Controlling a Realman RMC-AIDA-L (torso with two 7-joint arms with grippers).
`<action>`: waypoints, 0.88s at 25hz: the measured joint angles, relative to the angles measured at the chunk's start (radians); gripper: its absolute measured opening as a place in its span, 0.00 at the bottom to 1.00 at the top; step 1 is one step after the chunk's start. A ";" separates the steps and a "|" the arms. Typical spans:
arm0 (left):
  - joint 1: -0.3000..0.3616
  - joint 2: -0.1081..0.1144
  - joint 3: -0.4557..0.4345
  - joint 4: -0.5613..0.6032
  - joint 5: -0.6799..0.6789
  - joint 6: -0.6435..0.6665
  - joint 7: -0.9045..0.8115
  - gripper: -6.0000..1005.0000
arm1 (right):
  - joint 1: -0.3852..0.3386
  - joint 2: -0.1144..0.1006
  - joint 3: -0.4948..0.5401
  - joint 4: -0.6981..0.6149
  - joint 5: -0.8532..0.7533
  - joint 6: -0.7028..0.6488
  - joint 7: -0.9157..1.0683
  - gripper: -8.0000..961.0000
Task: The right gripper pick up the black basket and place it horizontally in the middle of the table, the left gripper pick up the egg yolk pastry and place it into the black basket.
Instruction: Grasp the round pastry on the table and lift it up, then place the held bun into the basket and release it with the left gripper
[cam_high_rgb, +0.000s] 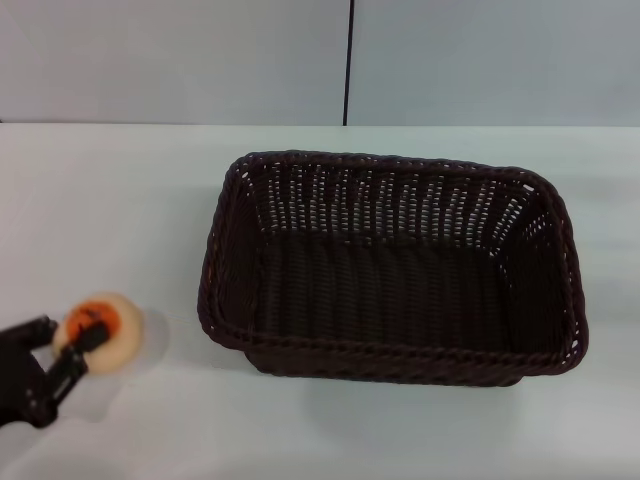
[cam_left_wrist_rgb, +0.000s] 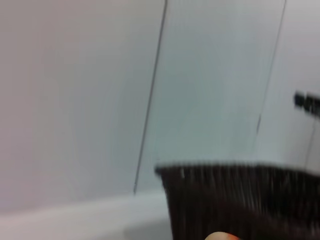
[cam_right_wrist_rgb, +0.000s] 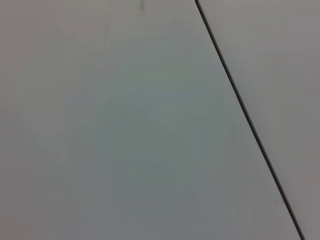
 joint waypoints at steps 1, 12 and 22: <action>-0.003 0.000 -0.029 -0.003 0.000 0.022 0.000 0.24 | 0.003 0.000 0.000 0.002 0.000 -0.005 0.000 0.46; -0.117 -0.029 -0.277 -0.076 -0.039 0.205 -0.075 0.15 | 0.016 0.002 -0.007 0.044 0.001 -0.002 0.000 0.45; -0.278 -0.038 -0.210 -0.166 -0.030 0.161 -0.050 0.09 | 0.016 0.003 -0.009 0.081 0.002 -0.001 0.000 0.45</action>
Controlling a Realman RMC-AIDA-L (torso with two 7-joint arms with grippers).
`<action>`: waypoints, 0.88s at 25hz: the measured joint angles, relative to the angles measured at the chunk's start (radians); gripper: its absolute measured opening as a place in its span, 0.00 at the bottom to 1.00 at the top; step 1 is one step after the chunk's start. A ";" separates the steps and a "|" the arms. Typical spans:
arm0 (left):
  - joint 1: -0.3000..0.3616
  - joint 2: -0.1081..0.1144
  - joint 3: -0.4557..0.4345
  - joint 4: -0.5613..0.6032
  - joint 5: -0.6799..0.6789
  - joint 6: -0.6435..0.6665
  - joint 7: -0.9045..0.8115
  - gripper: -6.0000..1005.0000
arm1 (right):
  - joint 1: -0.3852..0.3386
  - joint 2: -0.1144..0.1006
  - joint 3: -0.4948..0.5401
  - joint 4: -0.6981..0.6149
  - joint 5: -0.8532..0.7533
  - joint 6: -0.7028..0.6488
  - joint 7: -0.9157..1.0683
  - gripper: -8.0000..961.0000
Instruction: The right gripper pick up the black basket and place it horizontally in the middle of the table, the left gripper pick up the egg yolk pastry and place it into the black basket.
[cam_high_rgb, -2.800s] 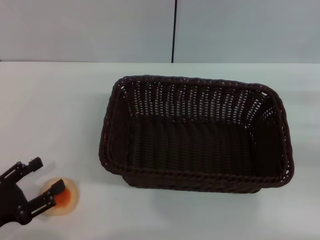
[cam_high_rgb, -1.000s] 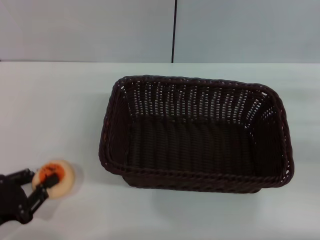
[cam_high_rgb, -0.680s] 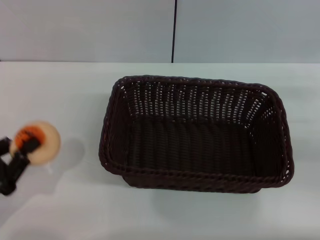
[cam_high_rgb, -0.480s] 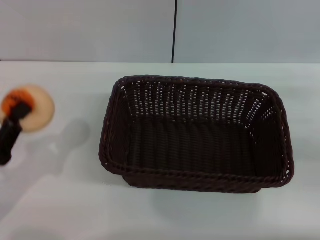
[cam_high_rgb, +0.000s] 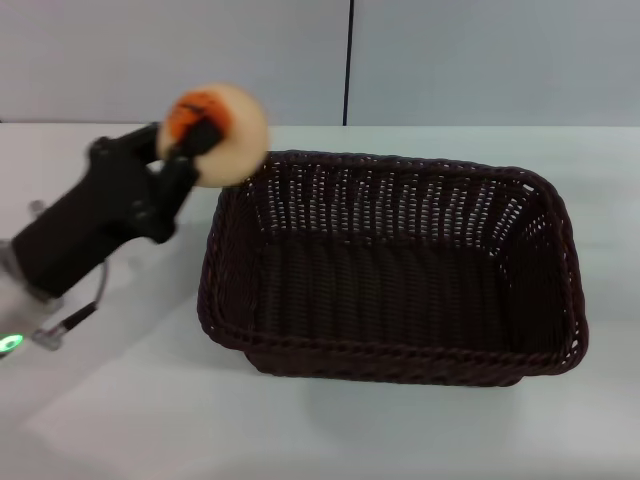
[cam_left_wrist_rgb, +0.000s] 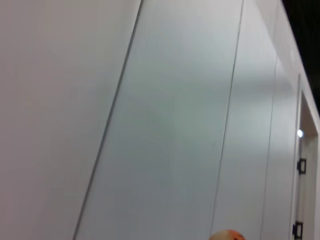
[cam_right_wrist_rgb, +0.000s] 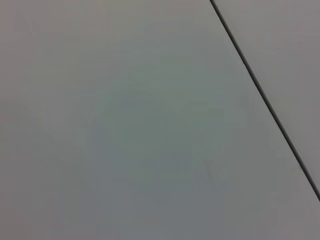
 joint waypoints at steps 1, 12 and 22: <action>0.000 0.000 0.000 0.000 0.000 0.000 0.000 0.09 | 0.000 0.000 0.001 0.007 0.000 -0.002 0.000 0.45; -0.046 -0.004 0.049 -0.142 -0.003 -0.183 0.073 0.12 | 0.008 0.001 0.009 0.034 0.000 -0.012 0.000 0.45; 0.012 0.001 0.029 -0.126 -0.029 -0.043 0.153 0.61 | 0.028 0.002 0.009 0.046 0.000 -0.023 0.004 0.45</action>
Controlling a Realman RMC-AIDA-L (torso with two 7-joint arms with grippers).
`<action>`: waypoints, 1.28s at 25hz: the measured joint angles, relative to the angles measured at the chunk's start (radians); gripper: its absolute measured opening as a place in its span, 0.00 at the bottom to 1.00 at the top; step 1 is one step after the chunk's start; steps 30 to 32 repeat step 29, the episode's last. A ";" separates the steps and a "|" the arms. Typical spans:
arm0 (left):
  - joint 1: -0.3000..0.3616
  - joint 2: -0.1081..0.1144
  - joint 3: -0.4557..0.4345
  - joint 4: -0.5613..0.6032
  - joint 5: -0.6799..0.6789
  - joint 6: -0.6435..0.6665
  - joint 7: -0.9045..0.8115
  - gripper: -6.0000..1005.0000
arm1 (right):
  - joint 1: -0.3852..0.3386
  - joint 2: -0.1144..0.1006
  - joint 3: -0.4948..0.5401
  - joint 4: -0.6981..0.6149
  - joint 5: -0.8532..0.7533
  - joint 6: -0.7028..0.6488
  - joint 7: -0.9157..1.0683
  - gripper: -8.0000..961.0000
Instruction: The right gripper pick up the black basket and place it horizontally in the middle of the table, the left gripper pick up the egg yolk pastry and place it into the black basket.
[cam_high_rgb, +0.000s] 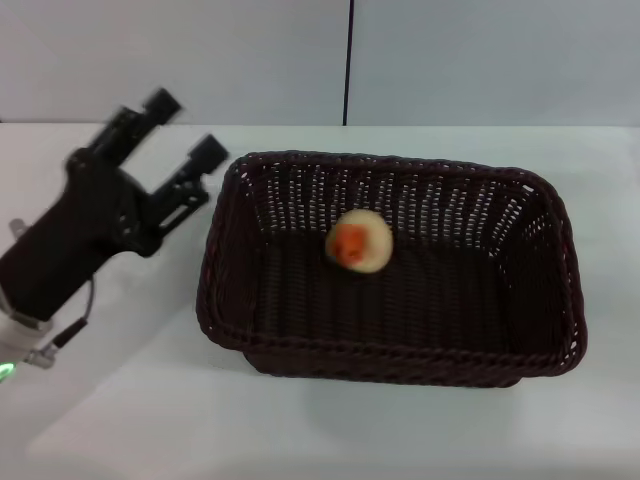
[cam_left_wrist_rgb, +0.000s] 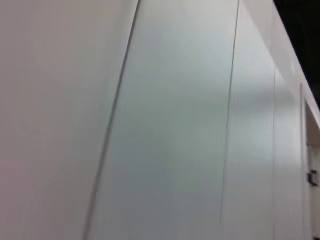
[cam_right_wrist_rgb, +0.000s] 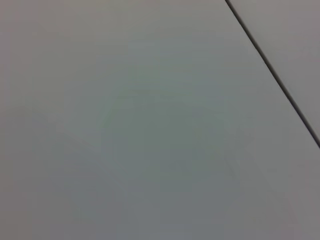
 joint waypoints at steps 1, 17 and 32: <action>0.022 0.000 -0.032 0.000 -0.023 0.014 0.019 0.66 | 0.002 0.000 0.001 0.002 0.000 -0.002 0.001 0.45; 0.278 -0.001 -0.661 -0.031 -0.061 0.020 0.028 0.80 | -0.031 0.002 0.014 0.012 0.071 -0.041 0.004 0.46; 0.299 -0.002 -0.736 -0.031 -0.060 0.014 -0.021 0.80 | -0.056 0.003 0.016 0.020 0.090 -0.051 0.005 0.45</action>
